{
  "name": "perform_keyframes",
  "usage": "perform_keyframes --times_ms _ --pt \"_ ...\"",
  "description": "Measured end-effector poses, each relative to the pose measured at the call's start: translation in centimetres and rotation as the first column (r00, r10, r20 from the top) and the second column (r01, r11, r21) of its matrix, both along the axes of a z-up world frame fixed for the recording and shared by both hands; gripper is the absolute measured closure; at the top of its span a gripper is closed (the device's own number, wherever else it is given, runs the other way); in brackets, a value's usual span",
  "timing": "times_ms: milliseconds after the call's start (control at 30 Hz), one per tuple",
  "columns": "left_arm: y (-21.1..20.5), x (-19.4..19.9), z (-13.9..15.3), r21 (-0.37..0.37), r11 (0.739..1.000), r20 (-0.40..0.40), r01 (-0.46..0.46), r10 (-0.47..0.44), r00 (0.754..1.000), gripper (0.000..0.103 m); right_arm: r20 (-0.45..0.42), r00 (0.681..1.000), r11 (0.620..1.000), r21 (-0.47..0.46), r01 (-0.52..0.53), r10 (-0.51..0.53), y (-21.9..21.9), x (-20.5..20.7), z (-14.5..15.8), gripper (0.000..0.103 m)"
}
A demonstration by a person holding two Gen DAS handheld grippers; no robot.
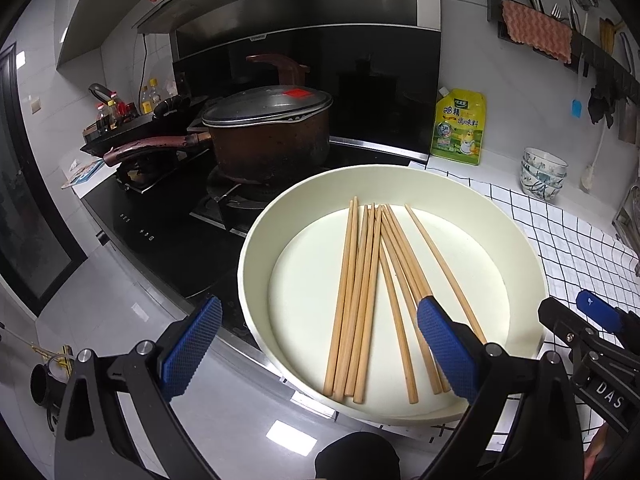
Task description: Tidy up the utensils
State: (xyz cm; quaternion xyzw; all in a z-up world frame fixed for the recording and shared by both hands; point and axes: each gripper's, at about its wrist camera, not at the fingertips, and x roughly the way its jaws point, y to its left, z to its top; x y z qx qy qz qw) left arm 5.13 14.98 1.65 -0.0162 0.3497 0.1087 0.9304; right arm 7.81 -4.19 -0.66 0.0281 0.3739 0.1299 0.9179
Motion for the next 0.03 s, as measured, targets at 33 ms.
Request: perform_keyframes --times_ms 33 --pt "-0.01 -0.07 0.0 0.0 1.0 0.0 0.0 0.0 1.0 0.006 0.0 1.0 1.0 0.001 0.0 0.0 -0.04 -0.02 0.01 0.035"
